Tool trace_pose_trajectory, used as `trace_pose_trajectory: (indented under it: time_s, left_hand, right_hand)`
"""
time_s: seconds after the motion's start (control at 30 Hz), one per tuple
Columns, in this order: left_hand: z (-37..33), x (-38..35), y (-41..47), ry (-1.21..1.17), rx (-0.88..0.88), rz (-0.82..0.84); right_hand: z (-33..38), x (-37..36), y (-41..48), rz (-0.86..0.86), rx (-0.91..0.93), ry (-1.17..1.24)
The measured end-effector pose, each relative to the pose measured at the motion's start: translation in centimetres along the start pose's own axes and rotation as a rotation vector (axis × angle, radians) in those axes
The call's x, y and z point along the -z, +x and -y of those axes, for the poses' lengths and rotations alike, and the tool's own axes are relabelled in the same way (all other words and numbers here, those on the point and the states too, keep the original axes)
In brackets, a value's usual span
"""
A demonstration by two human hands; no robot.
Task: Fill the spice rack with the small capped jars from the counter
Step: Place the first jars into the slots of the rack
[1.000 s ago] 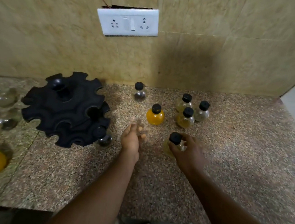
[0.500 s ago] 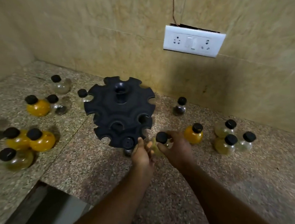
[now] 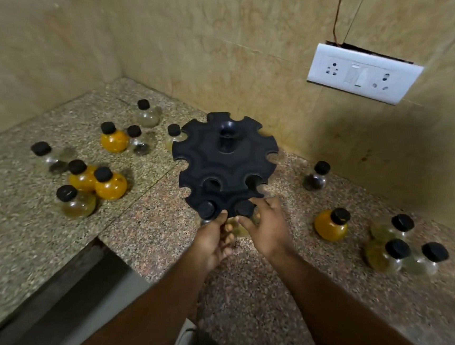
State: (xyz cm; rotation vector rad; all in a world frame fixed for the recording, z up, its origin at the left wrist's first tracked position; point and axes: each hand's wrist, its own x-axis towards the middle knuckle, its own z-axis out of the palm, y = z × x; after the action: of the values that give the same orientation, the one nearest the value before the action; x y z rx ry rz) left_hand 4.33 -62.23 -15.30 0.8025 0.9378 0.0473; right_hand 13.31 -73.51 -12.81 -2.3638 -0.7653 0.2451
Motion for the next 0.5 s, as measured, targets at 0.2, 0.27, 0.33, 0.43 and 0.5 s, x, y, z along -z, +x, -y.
trace_pose_trajectory:
  time_s: [0.2,0.27,0.33,0.43,0.5]
  left_hand:
    - [-0.1,-0.4,-0.9,0.053,0.013,-0.005]
    - [0.0,-0.9,-1.0,0.061,0.004,-0.032]
    - [0.4,-1.6,-1.3,0.07,-0.036,-0.068]
    - [1.5,-3.3,-2.5,0.099,-0.16,-0.19]
    - [2.9,-4.1,-3.0,0.155,-0.214,-0.27]
  right_hand:
    - [0.1,0.1,0.8,0.0,-0.059,-0.004]
    - [-0.1,0.1,1.0,-0.013,-0.077,0.033]
    - [-0.6,0.3,1.2,-0.006,-0.083,0.05]
    - [-2.3,0.9,0.7,0.01,-0.071,0.048]
    - [-3.6,1.4,-0.2,-0.009,-0.074,0.014]
